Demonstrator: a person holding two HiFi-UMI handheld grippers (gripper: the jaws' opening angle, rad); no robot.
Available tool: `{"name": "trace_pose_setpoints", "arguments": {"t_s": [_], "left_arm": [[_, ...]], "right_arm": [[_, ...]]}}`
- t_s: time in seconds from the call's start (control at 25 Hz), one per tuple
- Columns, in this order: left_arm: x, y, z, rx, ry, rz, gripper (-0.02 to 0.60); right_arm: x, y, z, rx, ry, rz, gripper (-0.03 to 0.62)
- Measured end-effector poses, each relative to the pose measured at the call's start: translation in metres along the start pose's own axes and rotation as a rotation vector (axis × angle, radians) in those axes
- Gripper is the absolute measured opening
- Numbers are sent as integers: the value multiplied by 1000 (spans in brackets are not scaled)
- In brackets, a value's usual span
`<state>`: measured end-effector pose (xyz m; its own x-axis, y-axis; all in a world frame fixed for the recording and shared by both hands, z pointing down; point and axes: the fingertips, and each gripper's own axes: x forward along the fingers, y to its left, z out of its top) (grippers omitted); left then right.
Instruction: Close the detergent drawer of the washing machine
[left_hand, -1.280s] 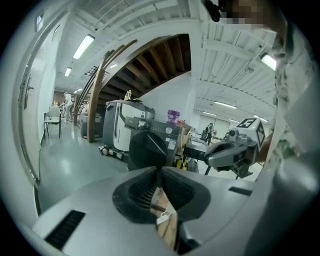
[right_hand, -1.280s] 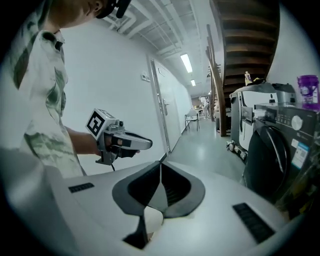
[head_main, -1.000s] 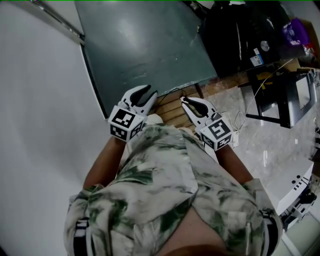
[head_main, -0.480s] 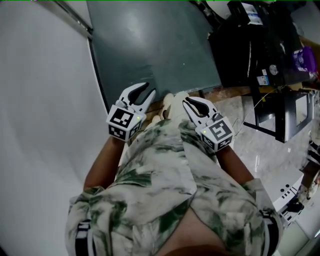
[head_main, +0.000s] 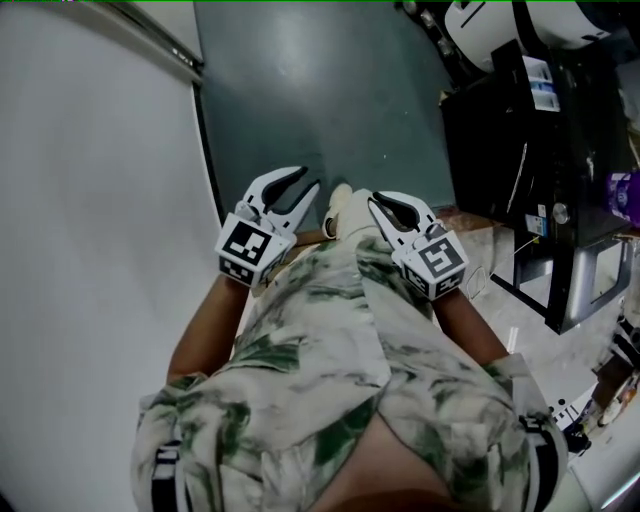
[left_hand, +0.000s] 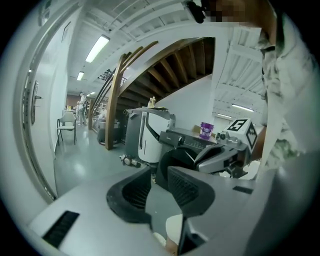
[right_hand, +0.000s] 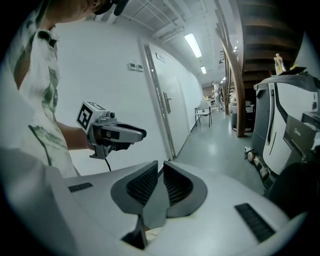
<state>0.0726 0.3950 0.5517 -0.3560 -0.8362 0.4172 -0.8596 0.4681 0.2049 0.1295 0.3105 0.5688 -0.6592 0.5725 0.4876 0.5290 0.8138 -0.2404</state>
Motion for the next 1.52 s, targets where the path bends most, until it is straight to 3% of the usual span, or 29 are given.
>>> {"name": "trace_pose_setpoints", "arguments": {"t_s": [0.28, 0.56, 0.72, 1.0, 1.28, 1.52], "left_arm": [[67, 44, 130, 28, 5, -26, 106], [119, 47, 213, 94, 9, -110, 106], [160, 47, 236, 131, 42, -198, 106], [248, 32, 272, 231, 95, -432, 106], [322, 28, 293, 344, 147, -647, 106], [366, 18, 287, 407, 196, -794, 106]], "right_arm": [[3, -101, 108, 17, -28, -21, 54], [-25, -156, 160, 64, -70, -111, 52], [-40, -189, 171, 118, -93, -207, 51], [-77, -250, 183, 225, -139, -459, 51], [-100, -292, 202, 334, -199, -731, 49], [-116, -305, 200, 425, -231, -926, 49]]}}
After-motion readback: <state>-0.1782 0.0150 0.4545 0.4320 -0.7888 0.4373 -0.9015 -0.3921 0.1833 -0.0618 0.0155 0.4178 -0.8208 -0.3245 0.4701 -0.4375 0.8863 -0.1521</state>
